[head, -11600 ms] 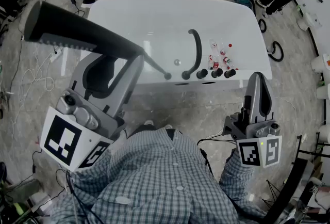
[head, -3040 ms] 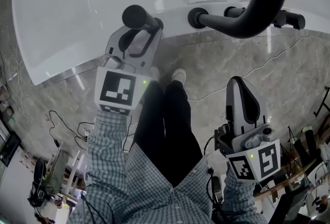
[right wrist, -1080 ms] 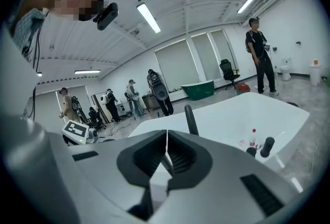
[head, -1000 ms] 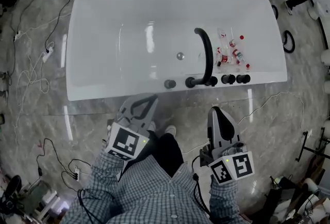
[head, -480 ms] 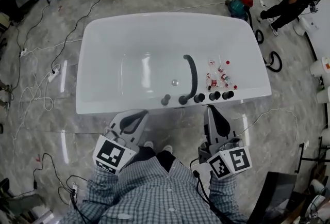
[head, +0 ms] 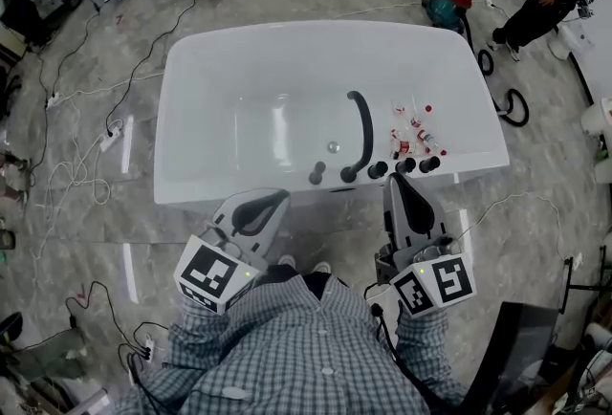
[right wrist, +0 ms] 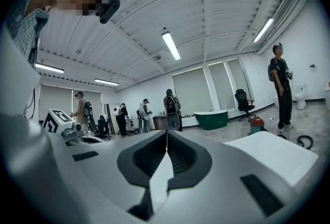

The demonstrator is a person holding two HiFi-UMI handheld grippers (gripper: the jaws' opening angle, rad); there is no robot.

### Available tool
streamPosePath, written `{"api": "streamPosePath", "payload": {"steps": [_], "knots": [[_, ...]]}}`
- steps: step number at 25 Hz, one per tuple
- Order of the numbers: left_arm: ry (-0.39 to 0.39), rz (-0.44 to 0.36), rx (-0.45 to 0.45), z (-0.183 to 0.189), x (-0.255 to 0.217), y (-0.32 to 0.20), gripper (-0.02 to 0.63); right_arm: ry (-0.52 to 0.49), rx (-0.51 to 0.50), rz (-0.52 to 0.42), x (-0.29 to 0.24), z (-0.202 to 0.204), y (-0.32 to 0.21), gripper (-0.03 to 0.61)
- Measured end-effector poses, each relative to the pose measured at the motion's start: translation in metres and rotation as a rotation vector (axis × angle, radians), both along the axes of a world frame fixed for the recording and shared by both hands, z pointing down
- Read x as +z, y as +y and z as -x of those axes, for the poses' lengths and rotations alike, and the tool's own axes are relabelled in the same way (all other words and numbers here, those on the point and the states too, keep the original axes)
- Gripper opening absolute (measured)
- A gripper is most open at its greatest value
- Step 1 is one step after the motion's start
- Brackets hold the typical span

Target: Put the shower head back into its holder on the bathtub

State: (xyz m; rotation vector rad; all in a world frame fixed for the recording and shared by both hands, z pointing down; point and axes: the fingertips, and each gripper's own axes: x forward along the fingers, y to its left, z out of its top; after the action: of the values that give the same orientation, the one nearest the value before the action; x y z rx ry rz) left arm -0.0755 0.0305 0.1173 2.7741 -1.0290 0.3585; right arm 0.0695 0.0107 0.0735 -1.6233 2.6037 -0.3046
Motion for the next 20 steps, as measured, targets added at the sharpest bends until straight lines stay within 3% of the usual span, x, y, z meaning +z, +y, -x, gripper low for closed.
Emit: {"api": "streamPosePath", "payload": {"steps": [6, 20], "knots": [[0.027, -0.002, -0.003, -0.004, -0.005, 0.003, 0.011, 0.013, -0.006, -0.021, -0.005, 0.002, 0.011, 0.018], [0.007, -0.003, 0.010, -0.006, -0.001, 0.009, 0.011, 0.026, -0.002, -0.012, -0.005, 0.001, 0.015, 0.018]]}}
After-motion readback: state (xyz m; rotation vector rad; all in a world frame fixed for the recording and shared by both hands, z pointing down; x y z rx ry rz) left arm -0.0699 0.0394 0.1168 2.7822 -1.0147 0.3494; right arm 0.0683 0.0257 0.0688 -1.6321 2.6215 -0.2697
